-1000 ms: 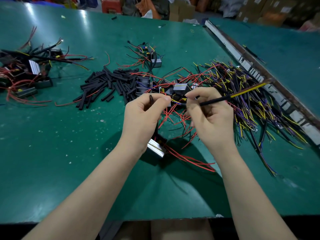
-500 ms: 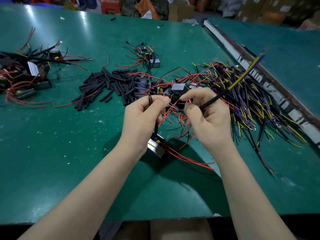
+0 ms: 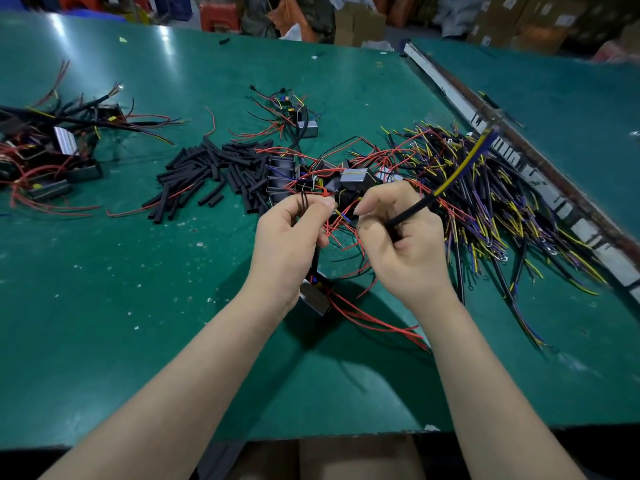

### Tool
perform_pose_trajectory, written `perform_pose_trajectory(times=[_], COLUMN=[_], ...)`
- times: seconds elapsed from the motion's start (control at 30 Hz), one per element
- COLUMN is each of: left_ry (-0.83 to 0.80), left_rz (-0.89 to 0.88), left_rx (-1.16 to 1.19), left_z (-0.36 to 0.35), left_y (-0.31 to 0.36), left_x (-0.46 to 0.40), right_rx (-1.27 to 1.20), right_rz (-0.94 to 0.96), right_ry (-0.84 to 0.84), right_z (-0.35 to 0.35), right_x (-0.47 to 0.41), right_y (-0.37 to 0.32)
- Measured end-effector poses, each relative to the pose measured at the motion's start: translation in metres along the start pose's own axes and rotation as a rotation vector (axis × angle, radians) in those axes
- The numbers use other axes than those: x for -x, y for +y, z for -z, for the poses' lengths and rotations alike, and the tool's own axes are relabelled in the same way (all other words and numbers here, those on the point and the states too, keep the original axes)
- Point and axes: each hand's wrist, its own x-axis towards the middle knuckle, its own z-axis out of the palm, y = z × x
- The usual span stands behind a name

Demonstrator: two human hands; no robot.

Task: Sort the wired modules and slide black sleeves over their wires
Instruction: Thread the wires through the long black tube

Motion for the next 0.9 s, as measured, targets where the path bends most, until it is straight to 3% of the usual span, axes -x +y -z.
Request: perform_pose_trajectory(times=[0.13,0.27,0.47,0.6,0.77,0.9], left_ry=[-0.009,-0.049,-0.103,-0.127,-0.157,-0.147], left_rz=[0.039,0.130,0.126,0.120,0.099,0.075], left_rx=[-0.003,0.023,0.122,0.085,0.012,0.005], left_z=[0.000,0.007,0.010,0.010,0.009,0.010], left_y=[-0.001,0.004,0.012,0.012,0.011,0.011], left_x=[-0.001,-0.004,-0.005,-0.004,-0.002,-0.002], right_rx=[0.026,-0.036,-0.197,-0.175,-0.117,-0.095], right_rz=[0.020,-0.107,-0.292,-0.253,-0.225,-0.254], right_ry=[-0.014,0.034,-0.010,-0.135,-0.029,-0.081], right_z=[-0.001,0.001,0.009,0.008,0.008,0.010], right_x=[0.001,-0.001,-0.007,-0.006,-0.006,-0.007], right_y=[0.000,-0.001,-0.001,-0.002,0.000,0.003])
